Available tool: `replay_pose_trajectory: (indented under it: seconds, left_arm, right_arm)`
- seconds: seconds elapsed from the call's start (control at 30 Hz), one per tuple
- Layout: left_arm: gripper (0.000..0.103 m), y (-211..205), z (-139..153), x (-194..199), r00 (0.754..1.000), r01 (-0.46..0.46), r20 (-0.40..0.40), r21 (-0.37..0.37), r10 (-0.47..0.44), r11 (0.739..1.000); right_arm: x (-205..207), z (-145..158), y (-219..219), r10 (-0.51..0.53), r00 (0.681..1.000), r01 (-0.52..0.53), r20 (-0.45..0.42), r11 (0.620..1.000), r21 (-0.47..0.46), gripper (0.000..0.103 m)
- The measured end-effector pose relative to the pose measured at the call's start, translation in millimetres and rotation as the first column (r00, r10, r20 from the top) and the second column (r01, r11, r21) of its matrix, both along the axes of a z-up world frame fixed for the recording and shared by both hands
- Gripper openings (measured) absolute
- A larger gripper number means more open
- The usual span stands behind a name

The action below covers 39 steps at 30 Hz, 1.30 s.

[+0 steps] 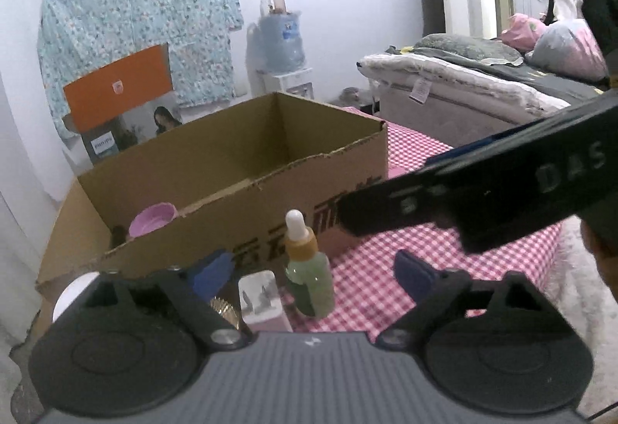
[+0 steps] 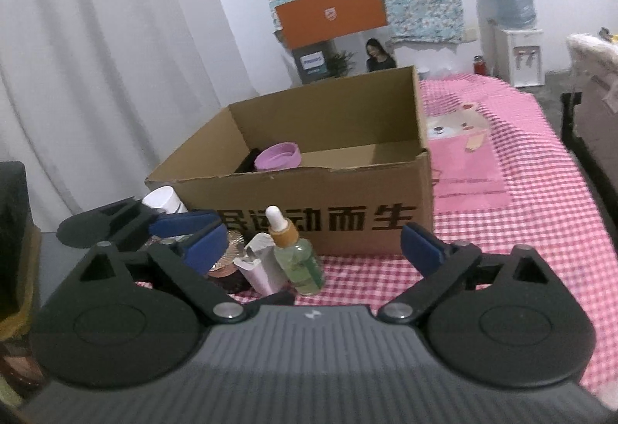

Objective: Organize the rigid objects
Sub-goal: 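Move the right gripper back to the green dropper bottle, then close the right gripper on the dropper bottle's cap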

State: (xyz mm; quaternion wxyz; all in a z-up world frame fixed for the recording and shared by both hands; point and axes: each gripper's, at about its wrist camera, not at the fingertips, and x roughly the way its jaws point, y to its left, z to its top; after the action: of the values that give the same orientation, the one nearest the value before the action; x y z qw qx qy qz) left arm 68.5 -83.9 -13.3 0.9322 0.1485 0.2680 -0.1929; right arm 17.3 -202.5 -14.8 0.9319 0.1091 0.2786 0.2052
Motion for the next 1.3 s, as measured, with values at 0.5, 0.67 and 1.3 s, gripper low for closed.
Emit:
replay_pose_trajectory:
  seconds: [0.5,0.67,1.3]
  left_arm:
    - [0.042,-1.8,-8.4,27.7,0.999,0.021,-0.038,-0.011,-0.022,1.0]
    - [0.039,-0.7,-11.8,35.3,0.998,0.009,-0.065,-0.017,-0.01,1.0]
    - [0.033,-2.5,-12.2,37.5,0.992,0.012,-0.122,-0.106,-0.025,0.994]
  right_arm:
    - [52.5,-13.0,24.2,0.13,0.987,-0.126,-0.09,0.991,0.048,0.036]
    - [62.2,-17.4,26.9,0.14,0.983,-0.135,-0.119,0.99,0.05,0.027]
    - [57.9,-20.7,16.4,0.123,0.981,-0.119,-0.149,0.992,0.035,0.022]
